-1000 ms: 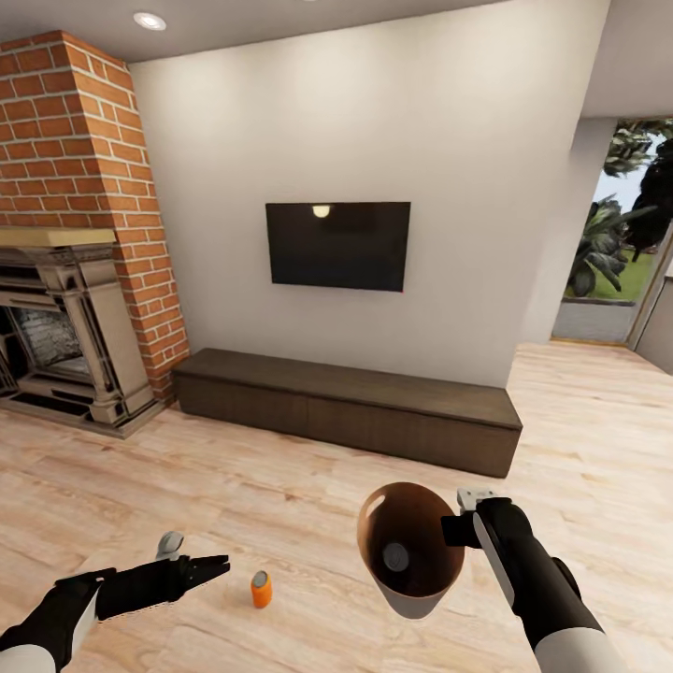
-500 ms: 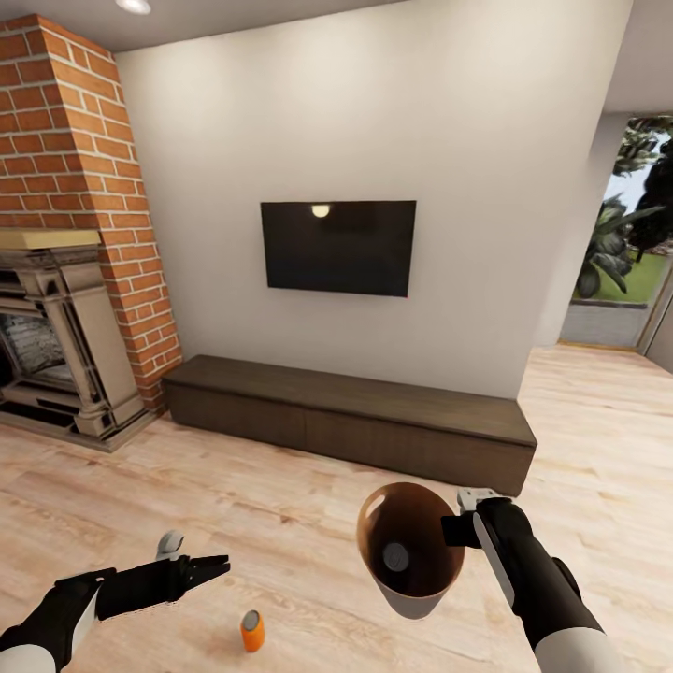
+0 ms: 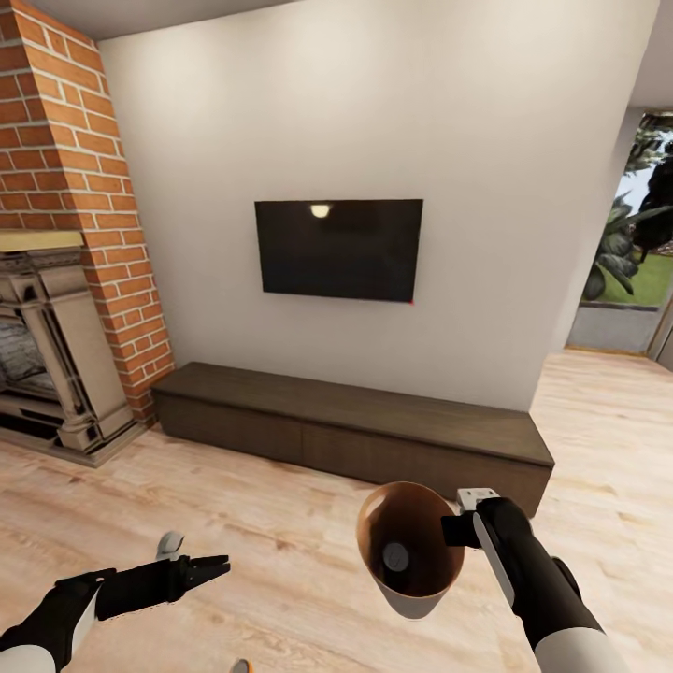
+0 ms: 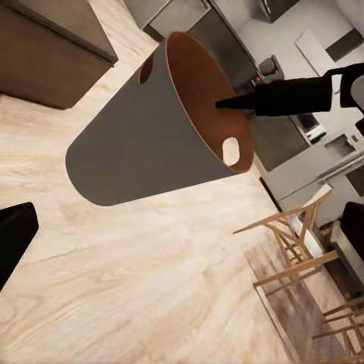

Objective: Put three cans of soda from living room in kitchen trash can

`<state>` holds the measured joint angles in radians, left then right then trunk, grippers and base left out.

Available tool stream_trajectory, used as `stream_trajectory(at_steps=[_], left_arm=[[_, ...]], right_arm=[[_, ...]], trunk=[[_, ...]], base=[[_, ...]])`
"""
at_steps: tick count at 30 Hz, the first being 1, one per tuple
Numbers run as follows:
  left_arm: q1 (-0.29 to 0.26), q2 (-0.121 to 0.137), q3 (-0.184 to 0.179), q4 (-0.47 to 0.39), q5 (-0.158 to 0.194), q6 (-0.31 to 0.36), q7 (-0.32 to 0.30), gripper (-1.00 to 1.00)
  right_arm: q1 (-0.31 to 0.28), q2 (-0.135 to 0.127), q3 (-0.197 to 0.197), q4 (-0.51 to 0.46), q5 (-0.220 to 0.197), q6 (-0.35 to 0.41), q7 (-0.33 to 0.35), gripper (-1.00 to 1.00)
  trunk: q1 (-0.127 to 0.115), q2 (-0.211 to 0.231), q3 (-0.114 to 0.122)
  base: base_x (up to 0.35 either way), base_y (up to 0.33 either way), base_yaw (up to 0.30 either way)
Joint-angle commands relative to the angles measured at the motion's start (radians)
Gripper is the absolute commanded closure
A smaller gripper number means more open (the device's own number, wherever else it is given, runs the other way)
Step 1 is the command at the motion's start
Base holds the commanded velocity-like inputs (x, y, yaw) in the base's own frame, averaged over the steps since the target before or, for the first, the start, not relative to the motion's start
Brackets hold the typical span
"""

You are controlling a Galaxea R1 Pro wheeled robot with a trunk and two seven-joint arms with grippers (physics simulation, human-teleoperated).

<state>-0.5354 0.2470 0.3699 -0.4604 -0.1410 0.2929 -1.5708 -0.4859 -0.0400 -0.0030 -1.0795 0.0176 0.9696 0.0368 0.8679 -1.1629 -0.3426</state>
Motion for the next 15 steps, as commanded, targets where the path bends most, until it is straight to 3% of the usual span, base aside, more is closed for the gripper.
stream_trajectory(at_steps=[1,2,3,4,5,6,7,8,9,10,11,12,14,15], left_arm=[[0.0,0.0,0.0,0.0,0.0,0.0,0.0,-1.0],[0.0,0.0,0.0,0.0,0.0,-0.002,0.02,-1.0],[0.0,-0.005,0.002,0.024,0.003,-0.075,0.294,-1.0],[0.0,-0.007,0.002,0.034,0.004,-0.095,0.343,-1.0],[0.0,-0.015,0.002,0.054,0.005,-0.141,0.438,-1.0],[0.0,-0.045,0.001,0.075,0.006,-0.208,0.575,-1.0],[0.0,-0.06,0.0,0.079,0.005,-0.225,0.621,-1.0],[0.0,-0.097,-0.003,0.084,0.003,-0.249,0.722,-1.0],[0.0,-0.116,-0.004,0.086,0.002,-0.258,0.777,-1.0],[0.0,-0.174,-0.007,0.091,0.0,-0.278,0.964,-1.0],[0.0,-0.207,-0.009,0.093,-0.001,-0.286,1.095,-1.0],[0.0,-0.22,-0.009,0.094,-0.002,-0.289,1.157,-1.0],[0.0,-0.261,-0.01,0.1,-0.003,-0.297,1.354,-1.0],[0.0,-0.266,-0.011,0.1,-0.003,-0.298,1.373,-1.0]], right_arm=[[0.0,0.0,0.0,0.0,-0.016,0.0,0.006,1.0],[0.0,0.0,0.0,0.0,-0.017,0.0,0.006,1.0],[0.0,0.0,0.001,0.0,-0.019,0.001,0.006,1.0],[0.0,0.0,0.002,0.0,-0.019,0.001,0.006,1.0],[0.0,0.0,0.003,0.0,-0.019,0.001,0.006,1.0],[0.0,0.0,0.004,0.0,-0.02,0.001,0.006,1.0],[0.0,0.001,0.004,0.0,-0.02,0.001,0.006,1.0],[0.0,0.001,0.004,-0.001,-0.02,0.001,0.006,1.0],[0.0,0.001,0.004,-0.001,-0.02,0.001,0.006,1.0],[0.0,0.001,0.004,-0.002,-0.02,0.001,0.006,1.0],[0.0,0.001,0.004,-0.002,-0.02,0.001,0.006,1.0],[0.0,0.001,0.004,-0.002,-0.02,0.001,0.006,1.0],[0.0,0.001,0.004,-0.002,-0.021,0.001,0.006,1.0],[0.0,0.001,0.004,-0.002,-0.021,0.001,0.006,1.0]], trunk=[[0.0,0.0,0.0],[0.0,0.0,0.0],[0.0,0.0,0.0],[0.0,0.0,0.0],[0.0,0.0,0.0],[0.0,0.0,0.0],[0.0,0.0,0.0],[0.0,0.0,0.0],[0.0,0.0,0.0],[0.0,0.0,0.0],[0.0,0.0,0.0],[0.0,0.0,0.0],[0.0,0.0,0.0],[0.0,0.0,0.0]], base=[[0.344,0.0,0.0],[0.341,0.0,0.0],[0.121,0.0,0.0],[0.097,0.0,0.0],[0.062,0.0,0.0],[0.032,0.0,0.0],[0.025,0.0,0.0],[0.016,0.0,0.0],[0.013,0.0,0.0],[0.007,0.0,0.0],[0.004,0.0,0.0],[0.003,0.0,0.0],[0.002,0.0,0.0],[0.0,0.0,0.0]])
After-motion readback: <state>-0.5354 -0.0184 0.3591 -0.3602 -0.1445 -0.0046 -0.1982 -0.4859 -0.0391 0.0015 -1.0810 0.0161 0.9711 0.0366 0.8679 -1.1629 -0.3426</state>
